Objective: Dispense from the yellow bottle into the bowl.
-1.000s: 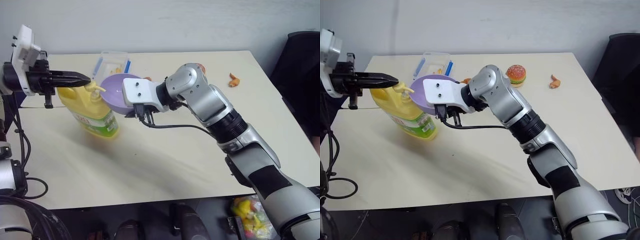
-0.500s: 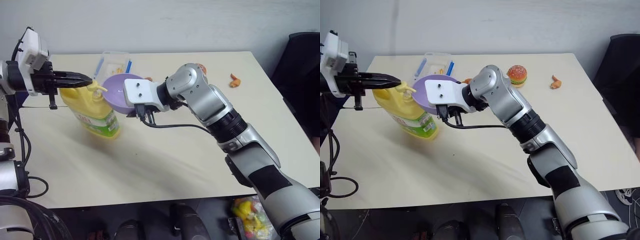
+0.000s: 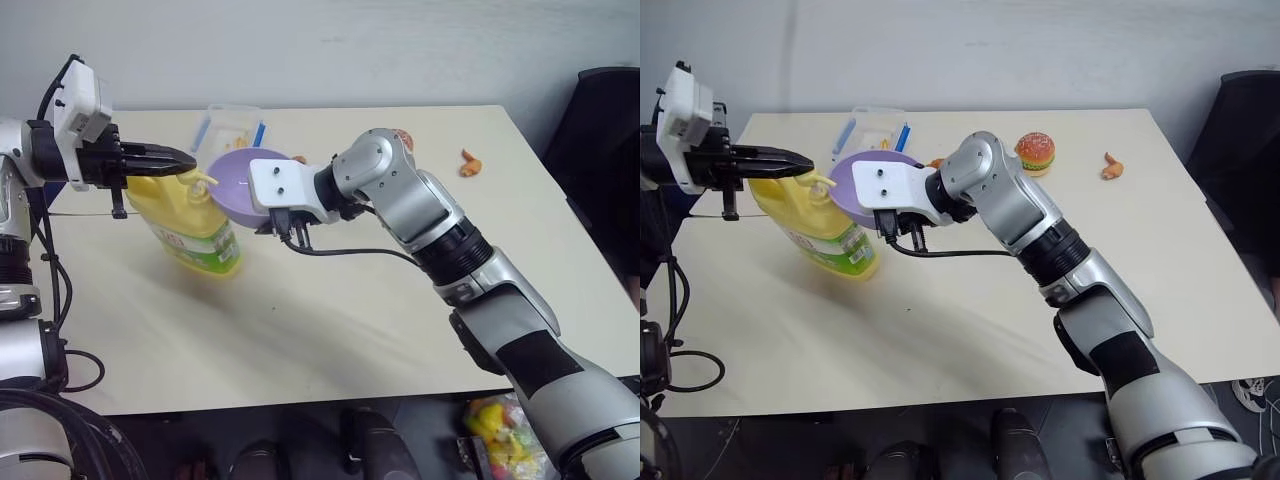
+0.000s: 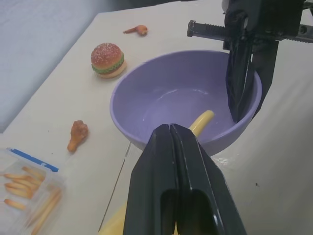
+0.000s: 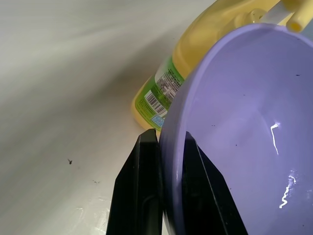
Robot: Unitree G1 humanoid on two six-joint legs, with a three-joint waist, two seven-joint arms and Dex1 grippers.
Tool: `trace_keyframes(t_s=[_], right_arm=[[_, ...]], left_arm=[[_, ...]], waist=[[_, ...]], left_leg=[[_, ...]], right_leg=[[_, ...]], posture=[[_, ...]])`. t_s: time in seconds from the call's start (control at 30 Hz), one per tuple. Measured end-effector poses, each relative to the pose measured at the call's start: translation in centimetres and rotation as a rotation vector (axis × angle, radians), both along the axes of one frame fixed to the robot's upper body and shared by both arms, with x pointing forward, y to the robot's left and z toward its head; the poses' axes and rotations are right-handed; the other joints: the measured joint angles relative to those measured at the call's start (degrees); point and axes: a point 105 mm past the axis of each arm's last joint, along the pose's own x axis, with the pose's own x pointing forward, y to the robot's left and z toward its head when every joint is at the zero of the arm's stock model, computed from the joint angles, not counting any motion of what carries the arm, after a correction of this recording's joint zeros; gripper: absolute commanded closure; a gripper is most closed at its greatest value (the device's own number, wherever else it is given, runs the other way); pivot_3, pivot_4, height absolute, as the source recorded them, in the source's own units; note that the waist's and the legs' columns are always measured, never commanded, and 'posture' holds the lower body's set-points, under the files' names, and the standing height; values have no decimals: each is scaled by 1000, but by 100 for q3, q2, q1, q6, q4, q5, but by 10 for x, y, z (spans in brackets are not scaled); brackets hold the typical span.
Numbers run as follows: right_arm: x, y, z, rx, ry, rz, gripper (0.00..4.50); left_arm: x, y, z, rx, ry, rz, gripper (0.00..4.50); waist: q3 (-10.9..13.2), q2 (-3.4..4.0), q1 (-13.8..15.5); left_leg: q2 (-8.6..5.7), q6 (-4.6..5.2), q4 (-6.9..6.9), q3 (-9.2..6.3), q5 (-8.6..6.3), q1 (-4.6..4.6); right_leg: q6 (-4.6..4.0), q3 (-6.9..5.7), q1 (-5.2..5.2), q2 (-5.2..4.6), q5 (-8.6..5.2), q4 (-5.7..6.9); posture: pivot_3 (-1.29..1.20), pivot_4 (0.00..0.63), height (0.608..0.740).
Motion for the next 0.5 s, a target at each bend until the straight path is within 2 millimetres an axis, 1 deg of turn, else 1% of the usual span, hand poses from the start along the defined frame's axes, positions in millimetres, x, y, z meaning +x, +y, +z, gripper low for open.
trace_keyframes(t_s=[0.13,0.2,0.27,0.5], right_arm=[[0,0,0,1,-7,4,4500],[1,0,0,0,-9,4,4500],[1,-1,-1,-2,-10,2,4500],[1,-2,-4,-10,-2,1,4500]], left_arm=[[1,1,-5,20,-18,9,4472],[2,1,-8,29,-29,11,4472],[3,-1,-11,29,-29,13,4472],[7,-5,-16,19,-33,20,4472]], waist=[[-11,13,16],[-30,34,33],[-51,53,52],[-86,82,120]], left_leg=[[2,0,0,0,0,10],[1,0,0,1,0,13],[1,1,-1,2,0,17],[0,1,0,3,1,24]], right_leg=[[0,2,9,-4,0,2],[0,3,12,-5,0,2],[0,3,16,-5,0,2],[0,6,24,-5,0,4]], posture=[[0,150,740],[0,150,740],[0,150,740],[0,150,740]])
